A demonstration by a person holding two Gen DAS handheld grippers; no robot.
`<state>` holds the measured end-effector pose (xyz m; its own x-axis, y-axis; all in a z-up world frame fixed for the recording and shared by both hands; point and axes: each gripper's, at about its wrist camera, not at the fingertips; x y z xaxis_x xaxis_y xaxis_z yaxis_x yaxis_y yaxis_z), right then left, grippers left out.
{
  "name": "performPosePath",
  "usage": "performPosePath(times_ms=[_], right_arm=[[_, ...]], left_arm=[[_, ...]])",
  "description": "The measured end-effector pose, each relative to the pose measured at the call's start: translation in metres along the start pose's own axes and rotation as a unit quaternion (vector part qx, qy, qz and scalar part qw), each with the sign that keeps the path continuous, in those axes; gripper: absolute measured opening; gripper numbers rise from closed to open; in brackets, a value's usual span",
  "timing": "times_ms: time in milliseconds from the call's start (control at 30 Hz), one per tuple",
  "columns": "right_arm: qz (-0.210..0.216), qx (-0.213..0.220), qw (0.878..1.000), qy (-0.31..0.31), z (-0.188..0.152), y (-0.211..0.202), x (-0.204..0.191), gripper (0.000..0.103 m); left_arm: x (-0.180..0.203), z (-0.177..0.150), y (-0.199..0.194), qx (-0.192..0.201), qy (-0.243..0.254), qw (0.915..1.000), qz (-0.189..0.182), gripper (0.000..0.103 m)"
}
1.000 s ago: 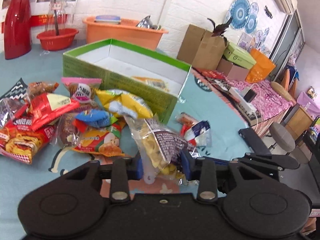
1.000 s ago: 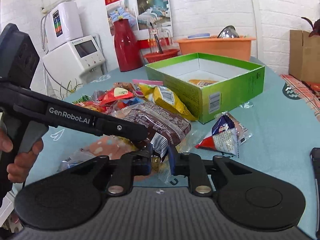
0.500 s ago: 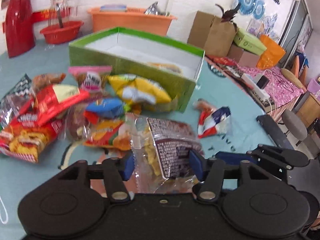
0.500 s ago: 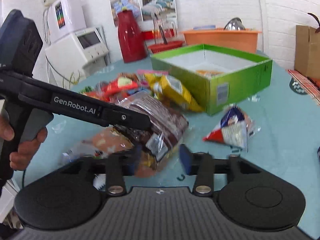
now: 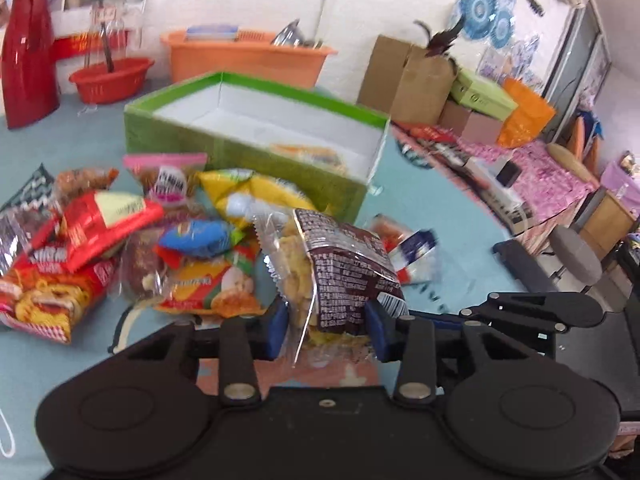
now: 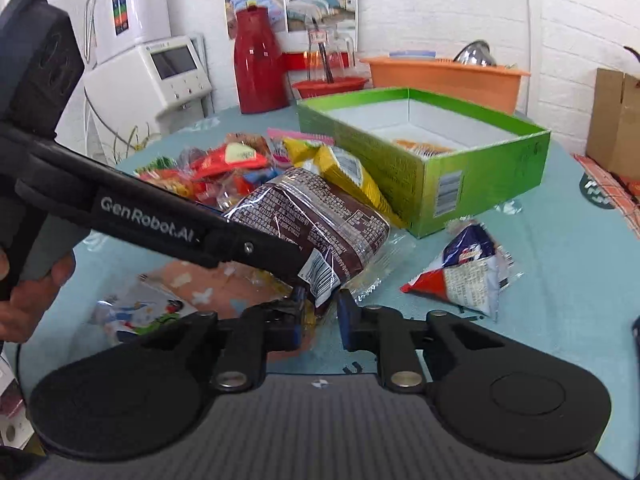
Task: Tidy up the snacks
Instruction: 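Lift the cracker bag into the green box and release it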
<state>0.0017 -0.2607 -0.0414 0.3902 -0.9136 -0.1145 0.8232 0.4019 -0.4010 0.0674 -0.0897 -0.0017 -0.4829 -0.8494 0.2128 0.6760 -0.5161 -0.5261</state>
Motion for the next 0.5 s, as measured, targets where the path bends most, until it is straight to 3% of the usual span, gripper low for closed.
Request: performPosePath(times_ms=[133, 267, 500], right_arm=[[-0.011, 0.049, 0.999, -0.013, 0.022, -0.018, -0.001, 0.028], [-0.030, 0.095, 0.994, -0.035, 0.048, -0.020, 0.004, 0.028], [-0.047, 0.128, 0.990, -0.034, 0.094, 0.034, 0.039, 0.028]], left_arm=[[0.018, 0.023, -0.021, 0.053, 0.028, 0.9982, -0.006, 0.074], [0.019, 0.055, -0.015, 0.084, 0.034, 0.9958, -0.013, 0.075], [-0.002, 0.095, 0.028, 0.099, 0.022, 0.9948, -0.013, 0.075]])
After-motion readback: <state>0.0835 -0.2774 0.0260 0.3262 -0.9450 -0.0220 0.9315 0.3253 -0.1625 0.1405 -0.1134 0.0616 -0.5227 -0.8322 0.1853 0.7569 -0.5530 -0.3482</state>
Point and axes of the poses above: each gripper's, at about its wrist camera, not at the fingertips, and y roughly the way its jaws point, x to its right, z to its top, and after that the axes turned 8 degrees about x, right-handed
